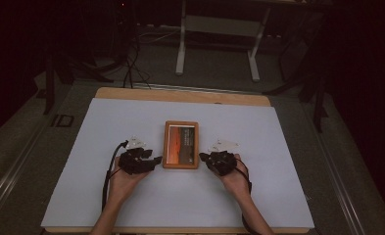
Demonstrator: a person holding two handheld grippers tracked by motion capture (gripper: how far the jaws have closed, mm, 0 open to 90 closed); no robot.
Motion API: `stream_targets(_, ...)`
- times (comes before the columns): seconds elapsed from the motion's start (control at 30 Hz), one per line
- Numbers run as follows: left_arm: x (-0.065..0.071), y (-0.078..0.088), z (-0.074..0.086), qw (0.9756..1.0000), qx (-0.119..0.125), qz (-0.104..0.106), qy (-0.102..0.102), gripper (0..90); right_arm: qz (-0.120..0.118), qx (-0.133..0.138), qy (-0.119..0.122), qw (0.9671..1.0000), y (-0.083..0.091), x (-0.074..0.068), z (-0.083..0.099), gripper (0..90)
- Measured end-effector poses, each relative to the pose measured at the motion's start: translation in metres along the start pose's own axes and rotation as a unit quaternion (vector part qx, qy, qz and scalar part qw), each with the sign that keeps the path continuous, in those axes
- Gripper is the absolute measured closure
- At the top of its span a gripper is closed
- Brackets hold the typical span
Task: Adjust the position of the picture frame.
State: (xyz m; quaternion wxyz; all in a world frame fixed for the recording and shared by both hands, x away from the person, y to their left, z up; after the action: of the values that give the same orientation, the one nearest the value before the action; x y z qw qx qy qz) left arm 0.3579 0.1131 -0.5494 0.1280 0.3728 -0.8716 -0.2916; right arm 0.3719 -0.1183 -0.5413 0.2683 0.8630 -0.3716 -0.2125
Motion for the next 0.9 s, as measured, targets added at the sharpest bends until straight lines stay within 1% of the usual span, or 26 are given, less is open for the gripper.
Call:
stream_targets(0.1,0.002,-0.009,-0.004,1.0,-0.007,0.007,-0.002,44.7,-0.004,-0.002,0.003,1.0,-0.006,-0.003,-0.001,89.9)
stream_targets(0.17,0.002,-0.011,-0.005,0.9999,-0.007,0.007,-0.004,44.0,-0.005,-0.002,0.003,1.0,-0.007,-0.004,-0.001,89.9)
stream_targets(0.3,0.003,-0.016,-0.008,0.9999,-0.008,0.012,0.0,42.4,-0.009,-0.002,0.006,0.9999,-0.012,-0.006,-0.002,89.9)
stream_targets(0.37,0.003,-0.019,-0.008,0.9999,-0.008,0.013,0.003,41.4,-0.009,-0.003,0.006,0.9999,-0.013,-0.007,-0.002,89.9)
stream_targets(0.4,0.001,-0.022,-0.007,0.9998,-0.009,0.016,0.011,41.0,-0.011,-0.005,0.009,0.9999,-0.014,-0.008,-0.002,89.9)
stream_targets(0.43,0.001,-0.022,-0.007,0.9998,-0.009,0.016,0.011,40.8,-0.012,-0.005,0.008,0.9999,-0.015,-0.009,-0.001,89.9)
stream_targets(0.47,-0.001,-0.025,-0.006,0.9996,-0.009,0.02,0.018,40.7,-0.012,-0.005,0.009,0.9999,-0.015,-0.009,-0.001,89.9)
stream_targets(0.5,-0.001,-0.025,-0.006,0.9996,-0.009,0.02,0.018,40.5,-0.013,-0.005,0.01,0.9999,-0.016,-0.009,-0.001,89.9)
stream_targets(0.53,-0.002,-0.028,-0.005,0.9994,-0.01,0.024,0.022,40.4,-0.013,-0.005,0.008,0.9999,-0.016,-0.009,0.0,89.9)
stream_targets(0.6,-0.003,-0.03,-0.004,0.9993,-0.012,0.028,0.024,40.4,-0.013,-0.005,0.007,0.9999,-0.016,-0.009,-0.001,89.9)
stream_targets(0.67,-0.004,-0.034,-0.003,0.9989,-0.012,0.038,0.026,40.4,-0.012,-0.002,0.002,0.9999,-0.017,-0.007,-0.003,89.4)
stream_targets(0.73,-0.004,-0.037,-0.005,0.9988,-0.013,0.041,0.023,40.2,-0.01,0.002,-0.007,0.9999,-0.016,-0.004,-0.006,85.0)
stream_targets(0.77,-0.004,-0.037,-0.005,0.9988,-0.013,0.041,0.023,40.1,-0.01,0.002,-0.007,0.9999,-0.016,-0.004,-0.006,85.0)
stream_targets(0.8,-0.004,-0.039,-0.008,0.9987,-0.013,0.045,0.019,39.9,-0.008,0.007,-0.017,0.9998,-0.017,-0.002,-0.009,78.4)
stream_targets(0.83,-0.004,-0.039,-0.008,0.9987,-0.013,0.045,0.019,39.8,-0.008,0.007,-0.017,0.9998,-0.017,-0.002,-0.009,78.4)
stream_targets(0.87,-0.003,-0.04,-0.01,0.9987,-0.013,0.046,0.017,39.6,-0.002,0.009,-0.028,0.9996,-0.019,0.002,-0.012,68.1)
stream_targets(0.9,-0.003,-0.041,-0.011,0.9988,-0.013,0.046,0.013,39.6,-0.002,0.009,-0.028,0.9996,-0.019,0.002,-0.012,68.1)
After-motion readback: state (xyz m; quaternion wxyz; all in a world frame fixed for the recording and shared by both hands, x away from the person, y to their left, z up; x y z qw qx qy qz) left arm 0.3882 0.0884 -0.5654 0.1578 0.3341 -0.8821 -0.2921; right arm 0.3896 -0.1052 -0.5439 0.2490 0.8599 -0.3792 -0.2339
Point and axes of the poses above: each handheld gripper's, and its own axes: y roughly backward along the jaws, z roughly out of its underside, x roughly to its right, the point moved 6 cm from there along -y, roughly forward along the jaws, and after that the axes turned 14 degrees about -y, right-handed, at the moved point
